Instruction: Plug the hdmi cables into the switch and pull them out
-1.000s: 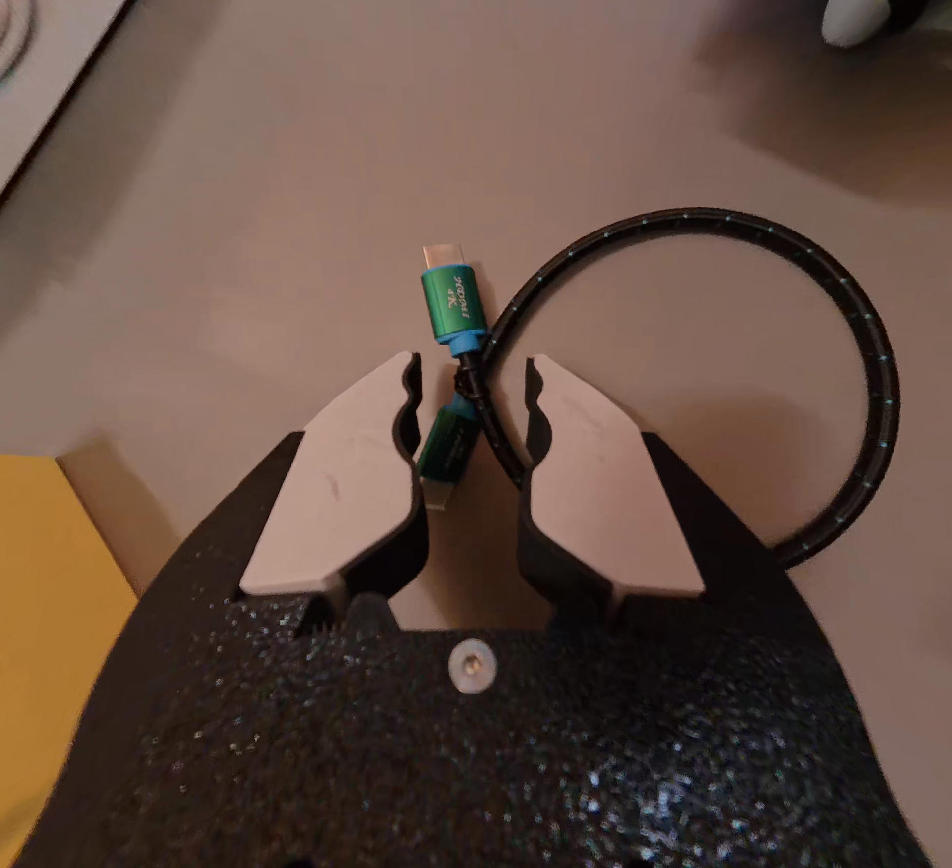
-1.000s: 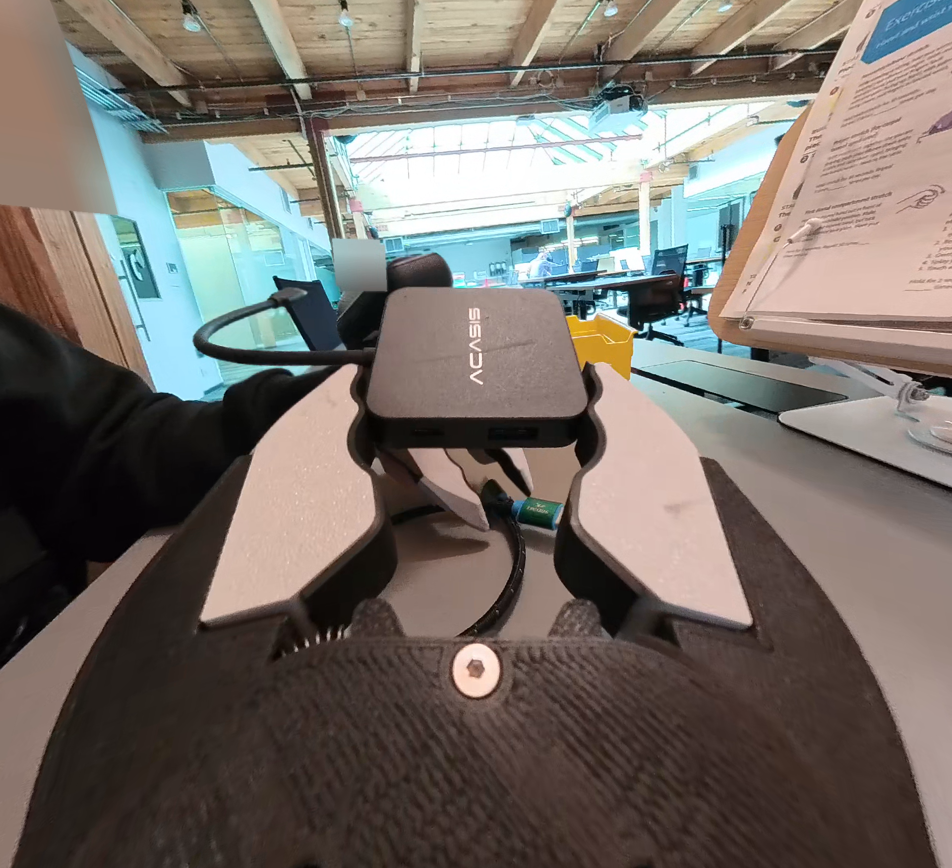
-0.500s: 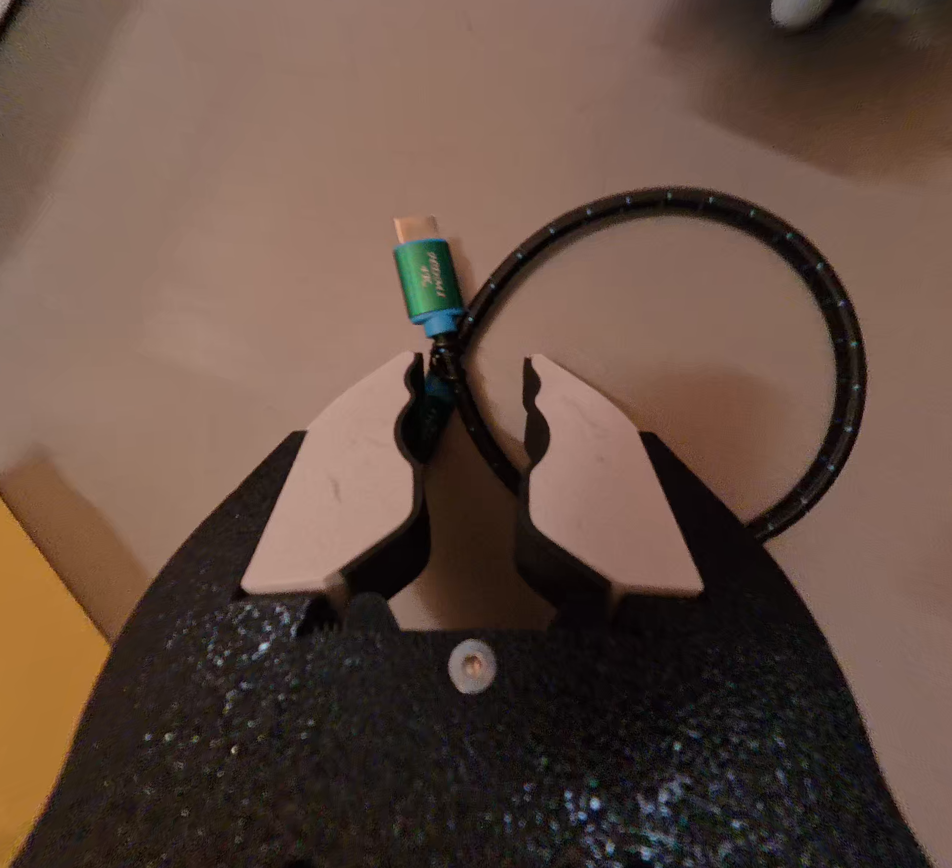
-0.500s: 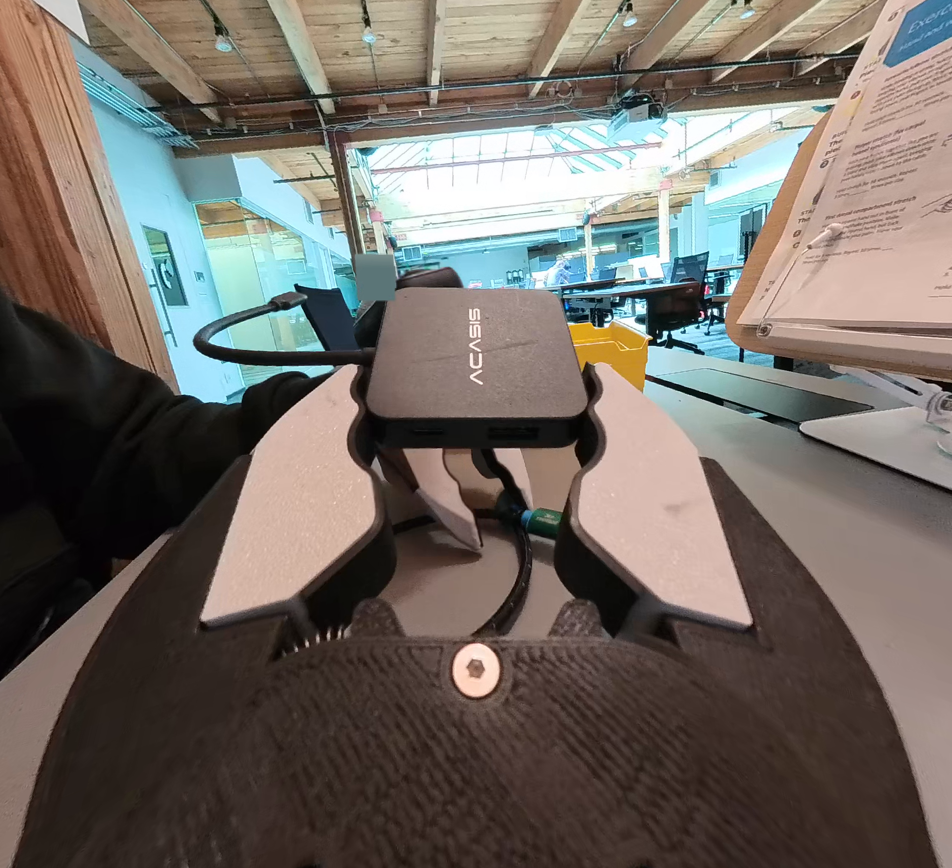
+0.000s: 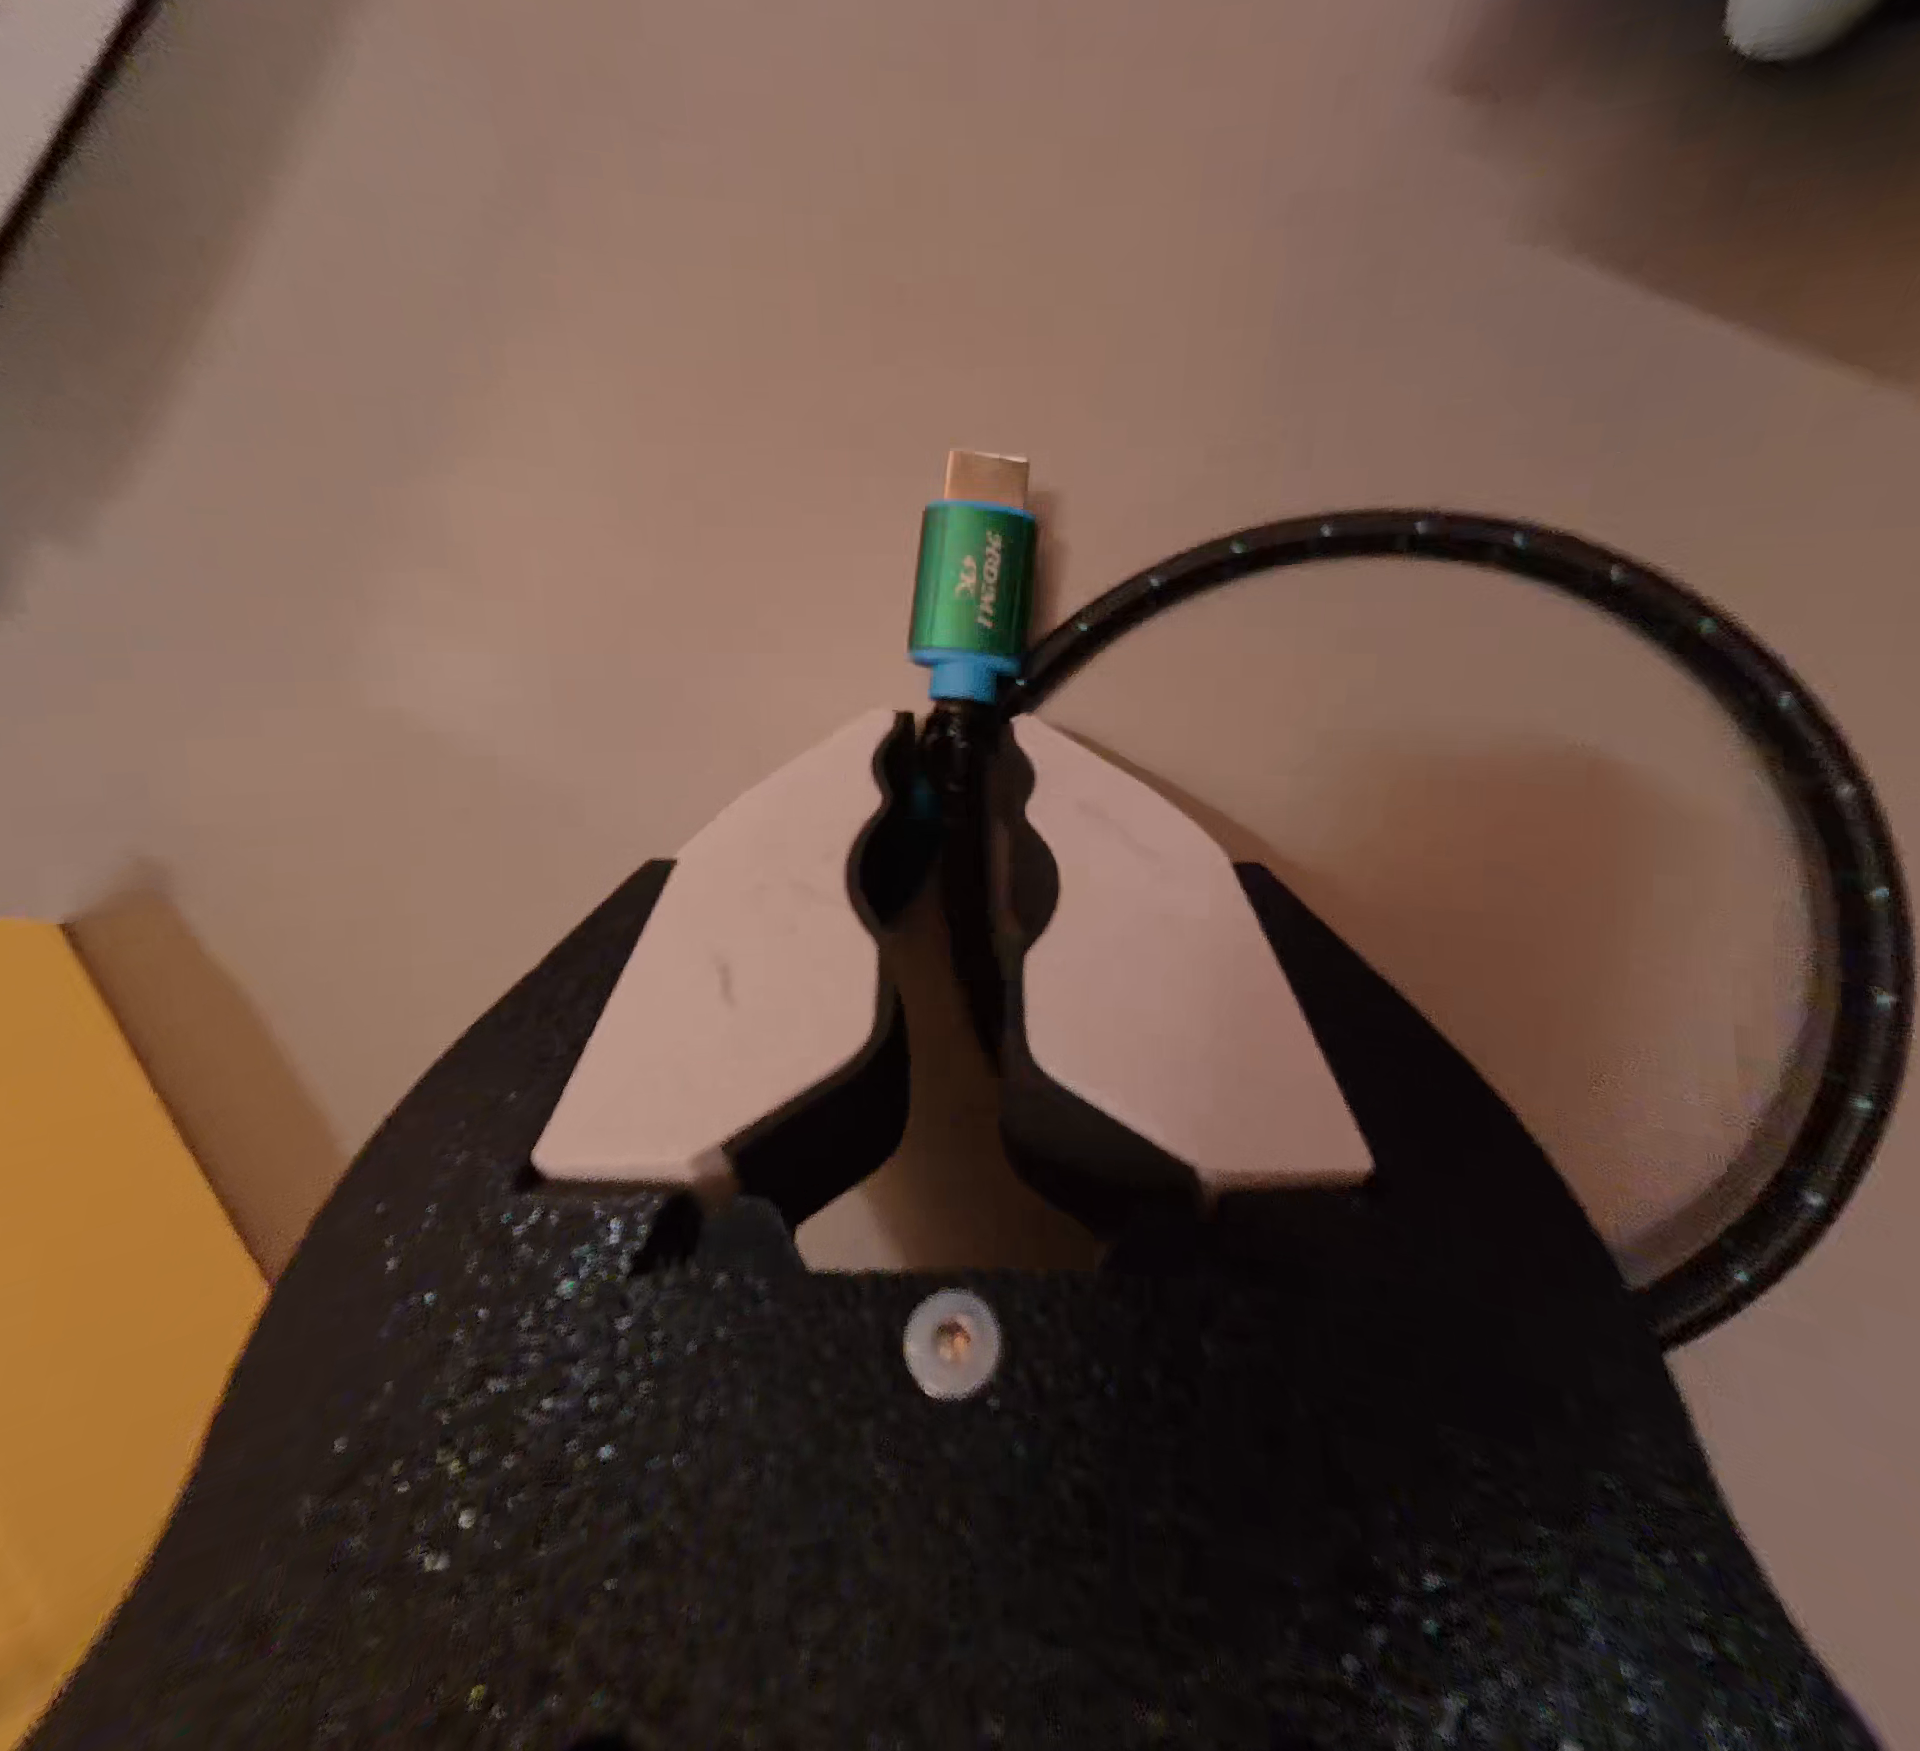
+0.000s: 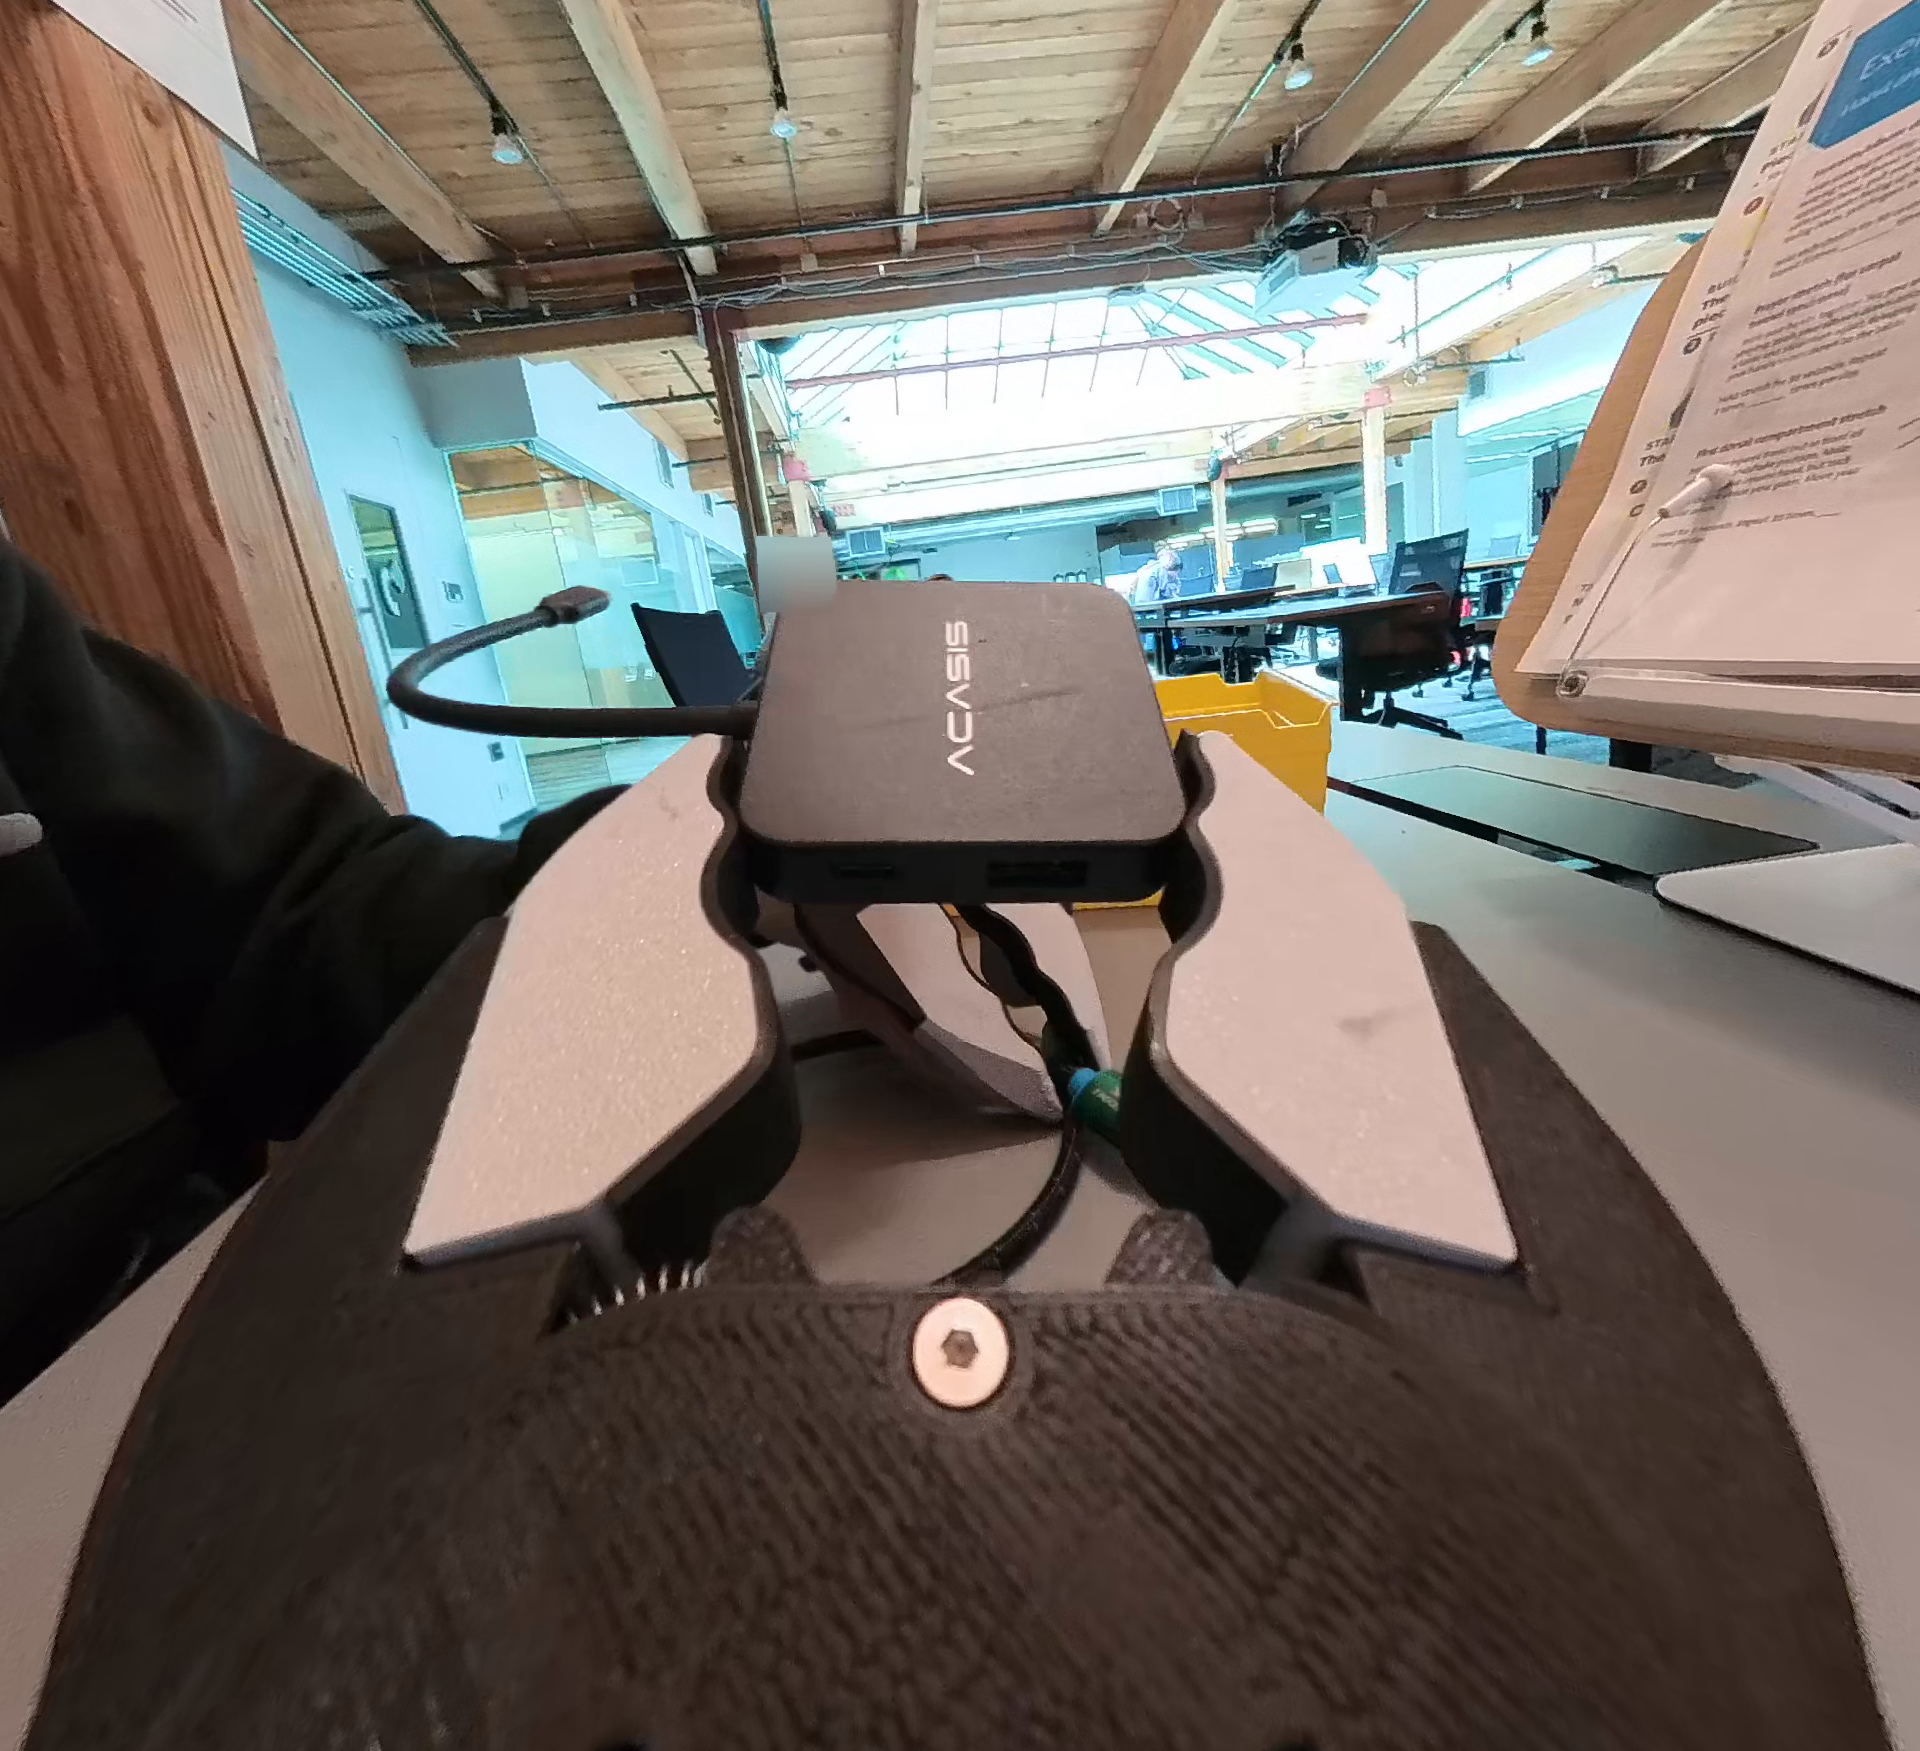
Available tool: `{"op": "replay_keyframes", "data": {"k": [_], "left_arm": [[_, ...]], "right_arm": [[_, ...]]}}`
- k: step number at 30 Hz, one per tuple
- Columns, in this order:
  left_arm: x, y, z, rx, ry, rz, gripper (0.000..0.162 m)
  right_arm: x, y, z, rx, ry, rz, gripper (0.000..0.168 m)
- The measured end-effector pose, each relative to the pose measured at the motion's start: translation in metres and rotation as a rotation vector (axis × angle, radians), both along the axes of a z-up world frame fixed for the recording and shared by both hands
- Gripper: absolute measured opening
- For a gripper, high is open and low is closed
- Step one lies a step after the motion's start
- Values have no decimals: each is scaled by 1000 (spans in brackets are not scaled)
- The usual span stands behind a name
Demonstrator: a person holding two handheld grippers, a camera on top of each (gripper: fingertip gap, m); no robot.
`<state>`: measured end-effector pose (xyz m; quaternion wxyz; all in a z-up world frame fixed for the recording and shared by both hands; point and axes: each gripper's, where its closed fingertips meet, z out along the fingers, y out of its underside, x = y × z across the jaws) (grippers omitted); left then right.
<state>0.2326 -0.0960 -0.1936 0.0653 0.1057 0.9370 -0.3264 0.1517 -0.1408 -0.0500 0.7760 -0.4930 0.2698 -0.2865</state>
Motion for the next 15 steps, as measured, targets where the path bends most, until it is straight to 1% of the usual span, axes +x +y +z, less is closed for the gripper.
{"op": "replay_keyframes", "data": {"k": [4,6,10,15], "left_arm": [[6,-3,2,-2,-15,-25,11],[9,-1,9,4,2,-53,11],[19,-7,54,-58,65,-82,10],[46,-16,126,-170,-42,-67,11]], "right_arm": [[0,1,0,-6,-4,-5,79],[0,1,1,-4,-8,-4,79],[-2,3,0,-9,-20,6,79],[-6,6,1,-16,-39,35,79]]}}
